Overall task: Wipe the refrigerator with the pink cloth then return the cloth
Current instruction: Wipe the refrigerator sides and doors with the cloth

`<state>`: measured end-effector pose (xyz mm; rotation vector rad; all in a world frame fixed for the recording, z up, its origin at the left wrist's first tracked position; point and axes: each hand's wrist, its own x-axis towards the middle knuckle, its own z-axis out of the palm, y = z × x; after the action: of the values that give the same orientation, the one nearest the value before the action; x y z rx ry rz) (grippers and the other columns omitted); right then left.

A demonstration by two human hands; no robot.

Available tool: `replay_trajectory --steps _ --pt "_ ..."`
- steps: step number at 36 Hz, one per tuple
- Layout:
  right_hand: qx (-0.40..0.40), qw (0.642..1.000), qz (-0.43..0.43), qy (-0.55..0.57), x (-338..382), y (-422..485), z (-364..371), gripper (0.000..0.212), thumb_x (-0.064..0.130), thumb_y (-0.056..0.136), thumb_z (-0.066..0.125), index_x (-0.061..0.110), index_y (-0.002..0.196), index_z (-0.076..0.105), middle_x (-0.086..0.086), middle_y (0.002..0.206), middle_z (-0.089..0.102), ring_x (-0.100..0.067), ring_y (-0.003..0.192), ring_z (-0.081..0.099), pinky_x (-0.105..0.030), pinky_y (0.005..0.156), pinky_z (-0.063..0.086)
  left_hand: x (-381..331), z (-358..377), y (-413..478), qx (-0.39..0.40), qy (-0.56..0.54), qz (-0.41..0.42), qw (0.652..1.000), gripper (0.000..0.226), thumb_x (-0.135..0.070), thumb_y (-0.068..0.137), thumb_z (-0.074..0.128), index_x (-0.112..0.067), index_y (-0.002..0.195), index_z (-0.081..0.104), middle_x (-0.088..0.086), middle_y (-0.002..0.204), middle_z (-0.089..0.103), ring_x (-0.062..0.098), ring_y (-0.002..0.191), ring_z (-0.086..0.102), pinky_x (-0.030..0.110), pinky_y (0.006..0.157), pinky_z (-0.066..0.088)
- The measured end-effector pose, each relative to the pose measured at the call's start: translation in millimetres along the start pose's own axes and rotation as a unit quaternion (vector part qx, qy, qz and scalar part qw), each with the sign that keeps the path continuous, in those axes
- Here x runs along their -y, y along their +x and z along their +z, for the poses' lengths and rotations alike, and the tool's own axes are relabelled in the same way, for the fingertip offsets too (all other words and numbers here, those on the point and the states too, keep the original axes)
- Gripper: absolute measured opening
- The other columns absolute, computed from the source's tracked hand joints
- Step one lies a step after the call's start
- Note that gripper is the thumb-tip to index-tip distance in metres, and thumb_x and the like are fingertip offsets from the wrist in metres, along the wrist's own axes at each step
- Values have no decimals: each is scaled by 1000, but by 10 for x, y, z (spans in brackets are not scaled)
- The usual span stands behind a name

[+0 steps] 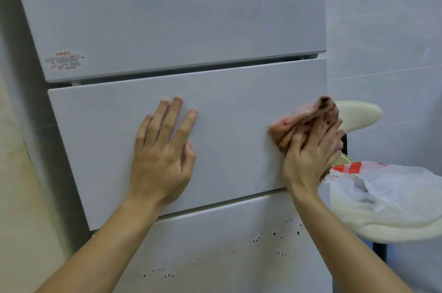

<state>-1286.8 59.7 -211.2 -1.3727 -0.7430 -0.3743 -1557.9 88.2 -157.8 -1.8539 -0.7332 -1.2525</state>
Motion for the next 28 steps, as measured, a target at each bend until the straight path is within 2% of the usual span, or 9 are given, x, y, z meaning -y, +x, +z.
replay_trajectory --steps 2,4,6,9,14,16,19,24,28 --pt "-17 997 63 30 134 45 36 76 63 97 18 34 167 13 -4 177 -4 -27 163 -9 -52 129 -11 5 21 -3 -3 -1 3 1000 61 -22 99 47 -18 160 41 9 171 26 28 160 21 46 130 13" --pt "-35 998 51 20 185 -14 91 73 59 99 18 32 167 19 -8 176 -3 -30 163 -7 -57 128 -10 4 35 -11 -6 -3 2 1000 62 -21 98 48 -18 160 40 9 171 26 28 160 21 45 130 12" --pt "-46 999 2 -3 165 -171 151 66 53 103 22 33 166 19 -13 176 0 -34 162 -5 -62 127 -8 -2 40 -22 -9 -8 -2 1000 62 -20 98 49 -18 160 41 9 171 26 28 160 21 45 131 11" --pt "-9 996 -88 -25 75 -551 228 66 45 106 29 46 165 -1 -15 176 -3 -34 162 -8 -63 126 -9 -15 38 -33 -10 -12 -4 1000 63 -20 98 50 -17 160 41 9 171 26 28 160 21 47 131 12" --pt "55 965 -247 -65 -81 -1155 311 67 43 106 37 44 166 8 -15 175 -2 -40 162 -2 -71 124 -3 6 30 -58 -11 -11 -1 1000 63 -18 97 51 -17 159 42 10 171 28 29 160 22 47 131 14" --pt "63 956 -276 -80 -112 -1211 322 63 45 107 37 42 166 14 -16 175 0 -42 161 1 -75 122 1 27 25 -91 -8 2 -9 1000 63 -21 98 49 -18 160 41 9 171 26 29 160 20 48 131 11" --pt "78 948 -297 -87 -76 -1072 295 59 50 109 35 42 165 20 -14 176 -1 -41 162 0 -76 121 3 94 19 -180 -8 22 -31 999 62 -25 100 45 -20 161 38 8 173 22 28 161 17 52 130 9" --pt "19 912 -394 -112 481 -265 334 54 53 109 35 34 158 43 -22 170 23 -45 158 18 -78 119 12 171 -13 -270 20 18 -33 999 61 -29 105 39 -22 164 31 6 175 15 27 162 11 52 130 7" --pt "-47 933 -344 -98 1103 183 485 53 49 109 38 35 159 42 -21 170 26 -45 158 20 -76 120 10 180 -51 -271 34 19 -30 999 60 -33 105 35 -22 164 30 5 175 15 26 162 10 54 130 8"
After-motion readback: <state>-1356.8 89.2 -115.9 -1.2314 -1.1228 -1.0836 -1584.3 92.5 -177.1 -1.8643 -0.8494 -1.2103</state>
